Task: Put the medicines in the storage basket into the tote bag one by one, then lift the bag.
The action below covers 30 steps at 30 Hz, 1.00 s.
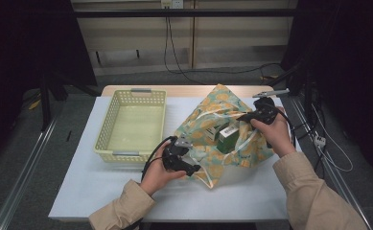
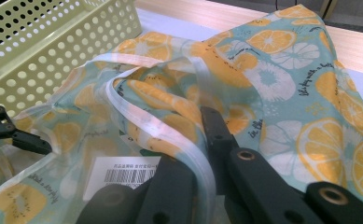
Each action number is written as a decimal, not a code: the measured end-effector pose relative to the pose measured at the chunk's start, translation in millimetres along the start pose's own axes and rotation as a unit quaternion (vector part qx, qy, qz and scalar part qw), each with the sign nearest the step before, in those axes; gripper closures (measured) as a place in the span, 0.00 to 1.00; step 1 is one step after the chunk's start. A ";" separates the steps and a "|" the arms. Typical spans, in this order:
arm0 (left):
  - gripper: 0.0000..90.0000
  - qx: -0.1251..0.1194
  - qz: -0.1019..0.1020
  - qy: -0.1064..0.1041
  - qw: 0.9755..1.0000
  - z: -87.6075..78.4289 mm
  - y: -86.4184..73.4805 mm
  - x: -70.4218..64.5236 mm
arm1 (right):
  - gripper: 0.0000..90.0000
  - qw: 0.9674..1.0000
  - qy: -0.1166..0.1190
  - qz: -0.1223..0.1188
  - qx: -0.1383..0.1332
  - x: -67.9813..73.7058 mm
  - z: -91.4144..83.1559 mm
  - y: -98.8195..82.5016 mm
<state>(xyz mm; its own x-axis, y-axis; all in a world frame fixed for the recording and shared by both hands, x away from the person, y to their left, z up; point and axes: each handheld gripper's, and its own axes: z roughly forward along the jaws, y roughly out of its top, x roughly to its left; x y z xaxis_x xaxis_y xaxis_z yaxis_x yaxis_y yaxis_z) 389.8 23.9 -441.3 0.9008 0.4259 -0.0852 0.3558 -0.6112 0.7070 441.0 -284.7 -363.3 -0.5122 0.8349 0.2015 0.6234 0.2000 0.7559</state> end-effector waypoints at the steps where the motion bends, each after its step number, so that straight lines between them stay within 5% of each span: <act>1: 0.30 0.000 0.002 0.000 1.000 1.9 0.0 -0.1 | 1.00 1.000 0.001 0.000 0.000 0.1 0.1 0.1; 6: 0.54 0.004 0.014 0.006 1.000 6.4 -0.9 -0.1 | 1.00 1.000 0.004 -0.001 -0.002 0.8 1.0 -0.8; 15: 0.97 -0.004 -0.011 -0.001 1.000 1.2 3.2 3.5 | 1.00 1.000 0.007 -0.002 -0.005 1.3 -2.0 -1.1; 22: 1.00 -0.018 -0.032 0.002 0.999 -14.0 15.0 4.2 | 1.00 1.000 0.008 -0.001 -0.007 2.1 -5.1 -0.1; 30: 1.00 -0.037 -0.031 0.020 0.999 -38.0 37.3 7.2 | 1.00 1.000 0.005 -0.006 -0.017 3.3 -15.8 6.9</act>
<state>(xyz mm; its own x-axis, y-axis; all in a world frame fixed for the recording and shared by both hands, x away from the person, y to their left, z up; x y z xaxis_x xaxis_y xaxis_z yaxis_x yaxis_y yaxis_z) 400.1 29.5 -388.9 0.8659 0.4894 -0.1033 0.3902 -0.5318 0.7516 434.3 -288.6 -347.6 -0.5255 0.8276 0.1974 0.5968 0.1932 0.7788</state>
